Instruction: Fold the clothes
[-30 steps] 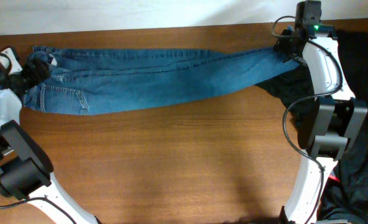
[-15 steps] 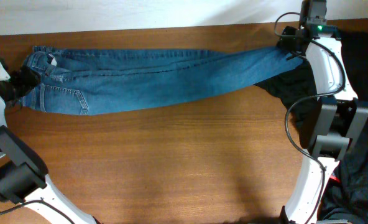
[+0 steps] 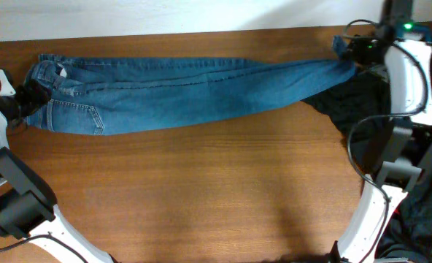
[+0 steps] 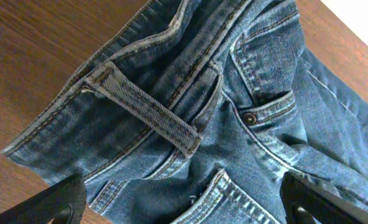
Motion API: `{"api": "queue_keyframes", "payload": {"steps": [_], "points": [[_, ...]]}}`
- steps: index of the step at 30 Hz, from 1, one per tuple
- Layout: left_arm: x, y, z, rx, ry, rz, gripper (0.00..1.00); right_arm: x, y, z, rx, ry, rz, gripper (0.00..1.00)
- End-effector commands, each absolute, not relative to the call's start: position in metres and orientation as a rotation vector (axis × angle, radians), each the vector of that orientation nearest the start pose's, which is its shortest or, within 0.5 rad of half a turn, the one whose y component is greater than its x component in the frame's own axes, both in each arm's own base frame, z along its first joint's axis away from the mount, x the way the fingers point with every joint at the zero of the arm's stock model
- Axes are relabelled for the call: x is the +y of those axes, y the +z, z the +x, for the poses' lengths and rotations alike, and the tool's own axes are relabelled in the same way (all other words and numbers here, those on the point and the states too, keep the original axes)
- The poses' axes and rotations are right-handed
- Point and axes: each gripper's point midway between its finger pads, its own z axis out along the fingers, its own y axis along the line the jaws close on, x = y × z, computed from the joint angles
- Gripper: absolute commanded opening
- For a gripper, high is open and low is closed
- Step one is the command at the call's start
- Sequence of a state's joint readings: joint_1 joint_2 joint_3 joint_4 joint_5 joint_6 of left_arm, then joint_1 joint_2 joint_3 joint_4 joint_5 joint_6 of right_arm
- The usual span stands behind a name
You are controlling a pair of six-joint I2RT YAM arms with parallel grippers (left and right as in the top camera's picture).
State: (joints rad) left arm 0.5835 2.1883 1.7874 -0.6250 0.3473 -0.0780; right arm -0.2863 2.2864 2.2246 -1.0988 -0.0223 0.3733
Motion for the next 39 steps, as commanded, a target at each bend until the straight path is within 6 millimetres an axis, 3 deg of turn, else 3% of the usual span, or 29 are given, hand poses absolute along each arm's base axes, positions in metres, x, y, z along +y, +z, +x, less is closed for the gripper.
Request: {"api": "queue_keyframes", "payload": {"steps": [1,5,7,14,19,22,26,30,33,37,39], "points": [[0.254,0.099,0.49,2.41,-0.222,-0.651,0.99,-0.145,0.149,0.521,2.537,0.406,0.882,1.0],[0.253,0.101,0.491,2.407,-0.226,-0.648,0.99,-0.157,0.155,0.516,2.489,0.567,0.912,1.0],[0.253,0.109,0.49,2.398,-0.219,-0.637,0.99,-0.155,0.159,0.515,2.492,0.624,0.827,1.0],[0.249,0.166,0.486,2.325,-0.167,-0.566,0.99,-0.128,0.153,0.498,2.615,0.663,0.625,1.0],[0.22,0.184,0.469,2.404,-0.153,-0.423,0.99,-0.107,0.146,0.484,2.719,0.659,0.493,1.0],[0.193,0.176,0.463,2.497,-0.144,-0.245,0.99,-0.104,0.14,0.475,2.782,0.597,0.479,1.0],[0.176,0.155,0.461,2.608,0.038,-0.021,0.99,-0.098,0.137,0.471,2.82,0.573,0.459,1.0],[0.154,0.142,0.472,2.638,0.147,0.234,0.99,-0.093,0.136,0.467,2.839,0.583,0.459,1.0],[0.14,0.133,0.485,2.621,0.139,0.306,0.99,-0.092,0.136,0.466,2.846,0.587,0.46,0.99],[0.125,0.107,0.493,2.638,0.129,0.458,0.99,-0.091,0.136,0.464,2.854,0.59,0.464,0.99],[0.11,0.083,0.494,2.656,0.116,0.618,0.97,-0.091,0.136,0.463,2.855,0.592,0.466,0.99]]}}
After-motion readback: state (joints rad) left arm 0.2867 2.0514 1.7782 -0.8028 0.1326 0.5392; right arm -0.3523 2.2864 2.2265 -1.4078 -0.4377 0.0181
